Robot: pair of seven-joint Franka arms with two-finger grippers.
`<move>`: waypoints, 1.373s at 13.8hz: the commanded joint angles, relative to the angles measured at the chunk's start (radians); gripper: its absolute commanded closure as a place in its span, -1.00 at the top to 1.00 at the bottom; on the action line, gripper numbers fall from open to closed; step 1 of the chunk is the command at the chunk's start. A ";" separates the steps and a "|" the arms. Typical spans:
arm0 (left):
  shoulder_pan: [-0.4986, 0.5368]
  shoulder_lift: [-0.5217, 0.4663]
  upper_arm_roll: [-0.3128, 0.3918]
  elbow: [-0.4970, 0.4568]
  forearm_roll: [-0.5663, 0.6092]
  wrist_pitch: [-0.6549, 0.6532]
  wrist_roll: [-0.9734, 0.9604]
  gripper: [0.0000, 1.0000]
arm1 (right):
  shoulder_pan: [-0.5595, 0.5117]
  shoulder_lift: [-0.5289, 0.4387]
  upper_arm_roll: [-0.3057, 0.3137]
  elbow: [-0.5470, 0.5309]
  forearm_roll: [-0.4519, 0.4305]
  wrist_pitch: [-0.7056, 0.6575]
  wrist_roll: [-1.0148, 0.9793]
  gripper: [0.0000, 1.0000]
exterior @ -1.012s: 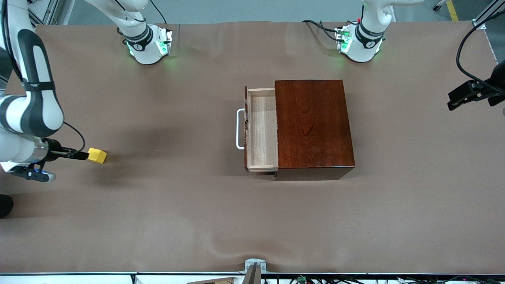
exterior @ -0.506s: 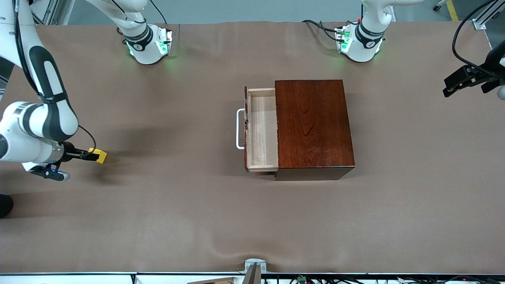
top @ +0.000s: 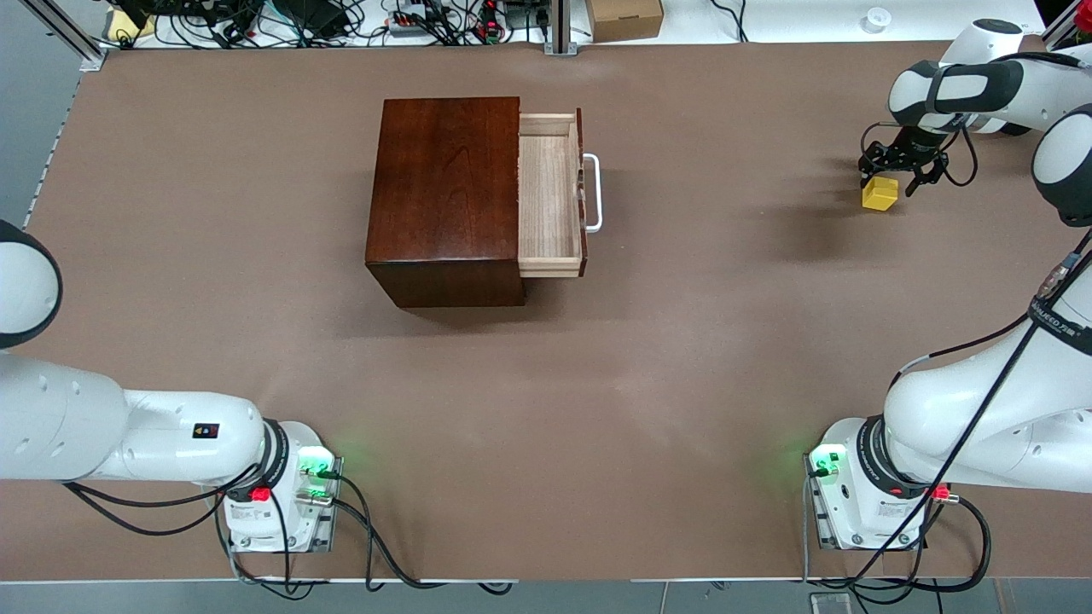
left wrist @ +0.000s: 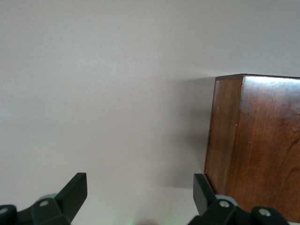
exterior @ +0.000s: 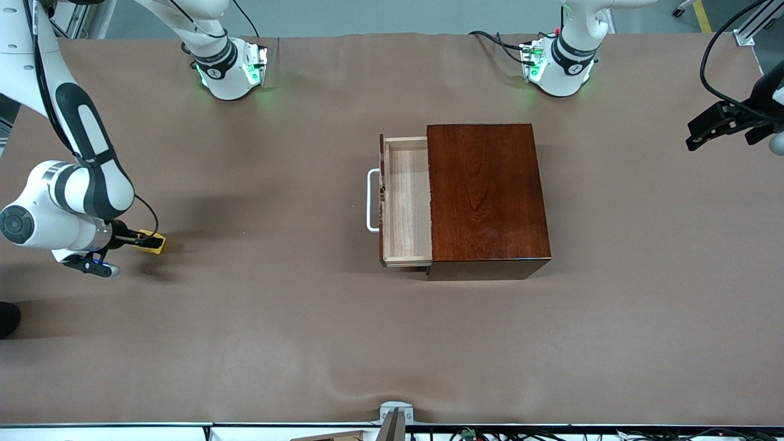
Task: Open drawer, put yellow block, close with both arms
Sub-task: 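Grasp the yellow cube with the right gripper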
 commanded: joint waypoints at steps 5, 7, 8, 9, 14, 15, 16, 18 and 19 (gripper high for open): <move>0.017 -0.005 -0.011 -0.011 -0.020 0.016 0.021 1.00 | -0.026 -0.002 0.021 -0.015 -0.006 0.006 -0.001 -0.82; 0.019 -0.005 -0.011 -0.011 -0.020 0.016 0.021 1.00 | -0.023 -0.011 0.021 -0.013 -0.006 -0.007 -0.004 -1.00; 0.020 -0.005 -0.011 -0.011 -0.020 0.016 0.022 1.00 | -0.015 -0.017 0.022 -0.010 -0.006 -0.030 -0.004 -1.00; 0.019 -0.005 -0.011 -0.011 -0.020 0.016 0.022 1.00 | -0.014 -0.028 0.027 -0.001 -0.006 -0.062 -0.003 -1.00; 0.019 -0.005 -0.011 -0.011 -0.020 0.016 0.021 1.00 | 0.008 -0.065 0.030 0.083 -0.006 -0.213 0.011 -1.00; 0.020 -0.004 -0.011 -0.011 -0.020 0.018 0.022 1.00 | 0.017 -0.074 0.033 0.108 -0.006 -0.255 0.012 -1.00; 0.020 -0.003 -0.011 -0.011 -0.018 0.018 0.022 1.00 | 0.028 -0.079 0.033 0.138 -0.005 -0.300 0.022 -1.00; 0.020 -0.002 -0.011 -0.011 -0.018 0.018 0.022 1.00 | 0.034 -0.083 0.036 0.221 -0.003 -0.410 0.029 -1.00; 0.020 0.001 -0.011 -0.011 -0.018 0.018 0.022 1.00 | 0.040 -0.083 0.042 0.275 0.000 -0.473 0.032 -1.00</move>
